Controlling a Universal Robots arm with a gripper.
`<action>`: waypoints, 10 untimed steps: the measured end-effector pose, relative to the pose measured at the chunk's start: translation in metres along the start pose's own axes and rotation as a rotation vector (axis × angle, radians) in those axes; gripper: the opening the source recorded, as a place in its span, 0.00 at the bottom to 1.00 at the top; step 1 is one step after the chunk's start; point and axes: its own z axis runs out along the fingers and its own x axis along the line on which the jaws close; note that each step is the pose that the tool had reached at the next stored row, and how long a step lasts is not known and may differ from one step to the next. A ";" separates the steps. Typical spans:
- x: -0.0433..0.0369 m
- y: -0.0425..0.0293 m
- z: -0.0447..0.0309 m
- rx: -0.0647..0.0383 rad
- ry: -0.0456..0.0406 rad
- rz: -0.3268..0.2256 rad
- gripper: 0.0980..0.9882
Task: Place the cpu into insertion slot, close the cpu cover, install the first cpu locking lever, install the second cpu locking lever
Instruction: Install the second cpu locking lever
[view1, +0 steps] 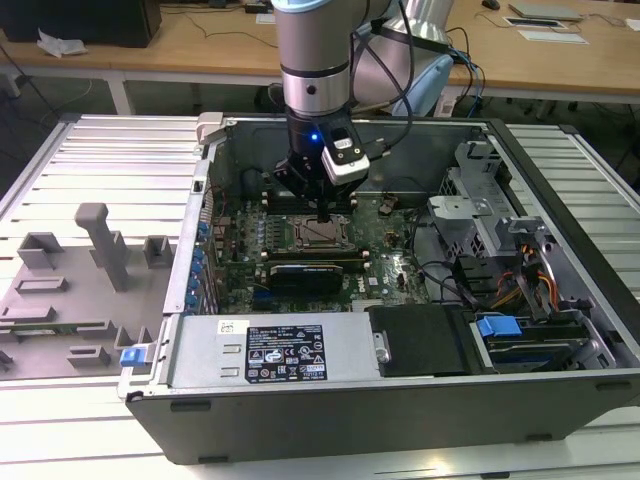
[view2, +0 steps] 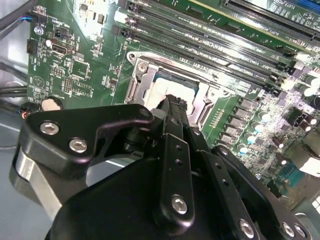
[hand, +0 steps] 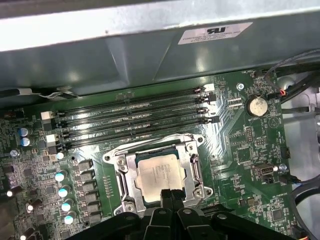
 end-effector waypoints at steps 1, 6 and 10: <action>-0.0001 -0.0004 -0.0002 0.000 0.0001 0.000 0.01; -0.0015 -0.0055 -0.0044 0.000 0.0000 0.000 0.01; -0.0022 -0.0073 -0.0068 0.000 -0.0001 0.000 0.01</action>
